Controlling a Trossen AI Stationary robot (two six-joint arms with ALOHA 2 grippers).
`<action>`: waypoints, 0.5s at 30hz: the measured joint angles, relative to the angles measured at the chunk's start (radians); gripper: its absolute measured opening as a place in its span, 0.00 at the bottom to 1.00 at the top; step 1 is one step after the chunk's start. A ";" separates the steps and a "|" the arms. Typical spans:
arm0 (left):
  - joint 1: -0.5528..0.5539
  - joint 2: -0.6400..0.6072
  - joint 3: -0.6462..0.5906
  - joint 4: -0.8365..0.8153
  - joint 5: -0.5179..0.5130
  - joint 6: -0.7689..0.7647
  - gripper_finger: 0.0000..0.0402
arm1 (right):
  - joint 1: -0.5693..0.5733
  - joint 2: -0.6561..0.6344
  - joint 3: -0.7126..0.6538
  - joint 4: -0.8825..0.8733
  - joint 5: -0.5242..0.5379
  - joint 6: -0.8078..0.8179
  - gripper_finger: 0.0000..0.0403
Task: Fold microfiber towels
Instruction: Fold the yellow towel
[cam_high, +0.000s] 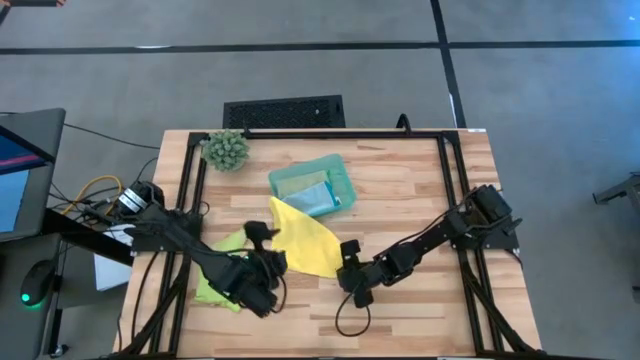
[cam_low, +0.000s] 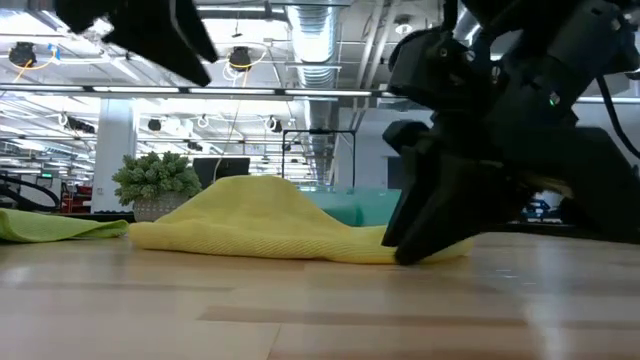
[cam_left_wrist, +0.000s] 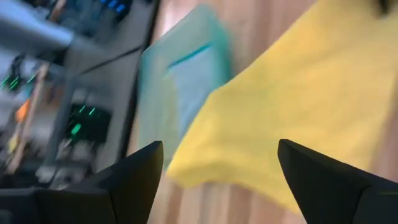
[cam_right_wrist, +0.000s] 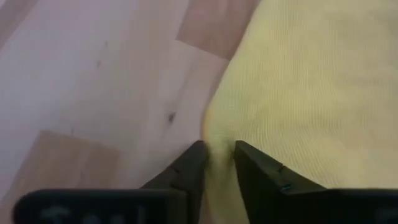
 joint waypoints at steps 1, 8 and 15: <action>0.000 0.000 0.000 0.056 0.010 0.053 0.76 | -0.002 0.015 0.002 0.016 0.002 -0.001 0.26; 0.029 0.012 -0.001 0.354 0.099 0.350 0.73 | 0.009 -0.005 0.000 -0.011 0.039 0.035 0.05; 0.046 0.045 -0.100 0.748 0.200 0.663 0.69 | 0.107 -0.192 0.001 -0.040 0.274 0.169 0.04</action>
